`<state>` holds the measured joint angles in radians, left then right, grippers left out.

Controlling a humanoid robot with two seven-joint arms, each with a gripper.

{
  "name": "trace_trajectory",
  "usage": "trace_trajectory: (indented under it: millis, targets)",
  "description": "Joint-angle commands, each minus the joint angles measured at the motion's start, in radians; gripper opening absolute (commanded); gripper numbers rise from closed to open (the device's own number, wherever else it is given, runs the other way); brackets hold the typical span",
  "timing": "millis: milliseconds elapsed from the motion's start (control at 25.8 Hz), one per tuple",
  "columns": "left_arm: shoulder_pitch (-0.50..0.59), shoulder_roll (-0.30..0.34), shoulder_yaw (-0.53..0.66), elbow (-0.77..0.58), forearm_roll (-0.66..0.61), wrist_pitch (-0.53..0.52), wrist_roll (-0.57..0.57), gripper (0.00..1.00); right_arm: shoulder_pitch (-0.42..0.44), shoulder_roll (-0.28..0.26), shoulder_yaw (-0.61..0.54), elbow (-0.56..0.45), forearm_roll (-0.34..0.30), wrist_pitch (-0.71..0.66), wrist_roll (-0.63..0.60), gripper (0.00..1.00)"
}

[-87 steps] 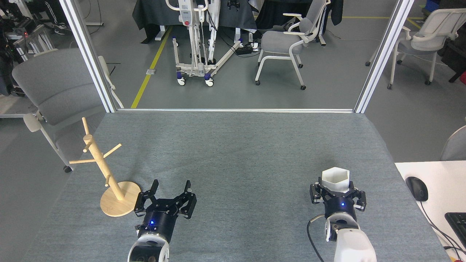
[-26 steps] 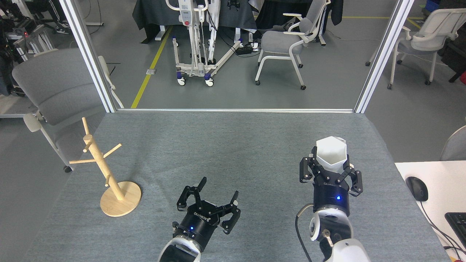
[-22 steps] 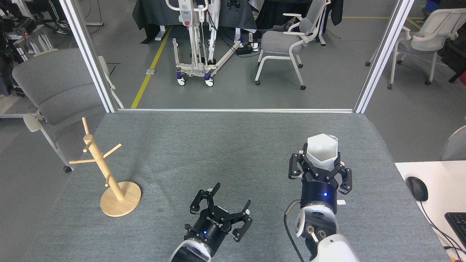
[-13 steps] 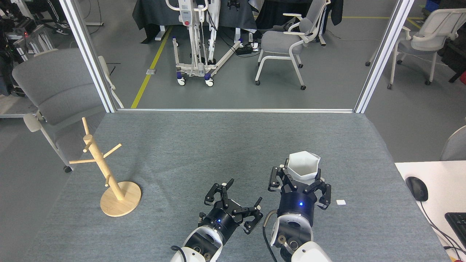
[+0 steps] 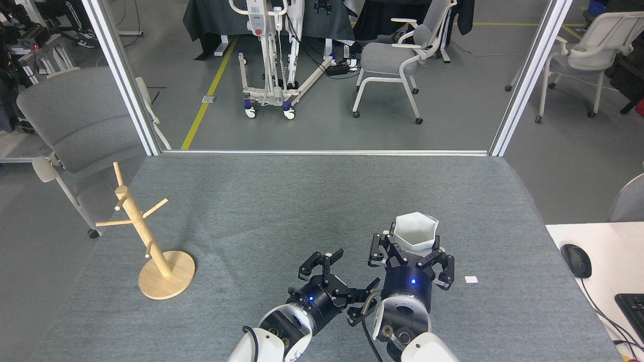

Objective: Hang cup on storage rack
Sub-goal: 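Carry the cup toward the left gripper and bring the left gripper under it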

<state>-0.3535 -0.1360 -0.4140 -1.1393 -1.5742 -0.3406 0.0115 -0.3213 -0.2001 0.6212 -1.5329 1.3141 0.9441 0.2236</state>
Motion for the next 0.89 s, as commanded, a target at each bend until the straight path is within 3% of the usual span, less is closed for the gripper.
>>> trace_trajectory:
  millis: [0, 310, 852]
  targets:
    - [-0.004, -0.002, 0.000, 0.038, 0.007, -0.048, -0.005, 0.99, -0.010, 0.007, 0.002, 0.000, -0.001, 0.001, 0.002, 0.00]
    - [-0.067, -0.002, -0.003, 0.093, 0.151, -0.058, -0.051, 0.99, -0.012, 0.036, 0.020, 0.000, -0.001, 0.002, 0.003, 0.00]
    - [-0.081, -0.004, -0.005, 0.044, 0.214, -0.095, -0.147, 0.99, -0.009, 0.073, 0.063, 0.023, -0.004, -0.001, 0.002, 0.00]
